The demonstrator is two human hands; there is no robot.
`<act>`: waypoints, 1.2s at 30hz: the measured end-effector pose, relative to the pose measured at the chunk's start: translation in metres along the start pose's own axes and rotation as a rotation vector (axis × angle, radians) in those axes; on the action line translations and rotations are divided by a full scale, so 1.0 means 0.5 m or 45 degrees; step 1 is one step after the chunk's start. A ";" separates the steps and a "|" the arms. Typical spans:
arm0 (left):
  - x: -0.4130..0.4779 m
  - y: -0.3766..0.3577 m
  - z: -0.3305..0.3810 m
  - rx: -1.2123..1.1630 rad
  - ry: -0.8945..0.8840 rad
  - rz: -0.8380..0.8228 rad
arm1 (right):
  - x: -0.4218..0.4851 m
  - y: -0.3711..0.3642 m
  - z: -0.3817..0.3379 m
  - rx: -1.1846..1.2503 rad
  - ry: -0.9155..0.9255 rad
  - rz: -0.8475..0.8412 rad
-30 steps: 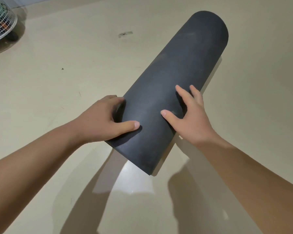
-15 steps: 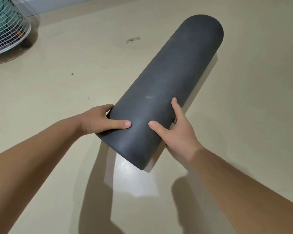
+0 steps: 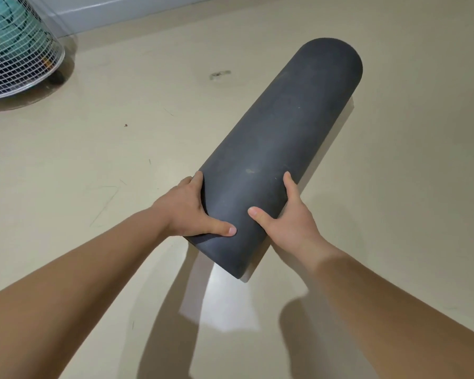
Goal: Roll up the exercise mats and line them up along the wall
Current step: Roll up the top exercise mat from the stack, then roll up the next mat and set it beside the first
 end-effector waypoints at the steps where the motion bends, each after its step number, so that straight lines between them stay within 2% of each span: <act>1: -0.002 0.008 0.001 -0.044 -0.019 0.021 | -0.001 0.006 -0.009 -0.014 0.027 0.018; 6: -0.043 0.030 0.081 -0.030 -0.237 0.277 | -0.019 0.041 -0.038 -0.037 0.119 0.096; 9: -0.084 0.015 0.149 0.070 -0.451 0.451 | -0.039 0.084 -0.044 -0.126 0.123 0.073; 11: -0.118 -0.016 0.202 0.036 -0.605 0.469 | -0.056 0.133 -0.033 -0.214 0.123 -0.005; 16: -0.195 -0.164 0.367 0.036 -0.735 0.089 | -0.104 0.327 0.080 -0.818 0.041 -0.330; 20: -0.276 -0.305 0.525 0.141 -0.920 -0.165 | -0.192 0.506 0.217 -1.095 -0.099 -0.412; 29: -0.592 -0.558 0.866 0.372 -1.312 -0.643 | -0.479 0.839 0.508 -0.890 -0.349 -0.069; 33: -0.703 -0.622 0.940 0.396 -1.310 -0.708 | -0.558 0.915 0.614 -0.745 -0.379 0.132; 36: -0.744 -0.642 0.948 0.409 -1.218 -0.734 | -0.576 0.944 0.663 -0.493 -0.385 0.302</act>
Point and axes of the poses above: each hand's wrist, its own x-axis towards the middle knuckle, its own y-axis out of the back of the hand, z = x × y, the point moved 1 cm from there along x, towards the middle knuckle, and after that the axes turned 15 degrees about z, right-handed, at the moved point
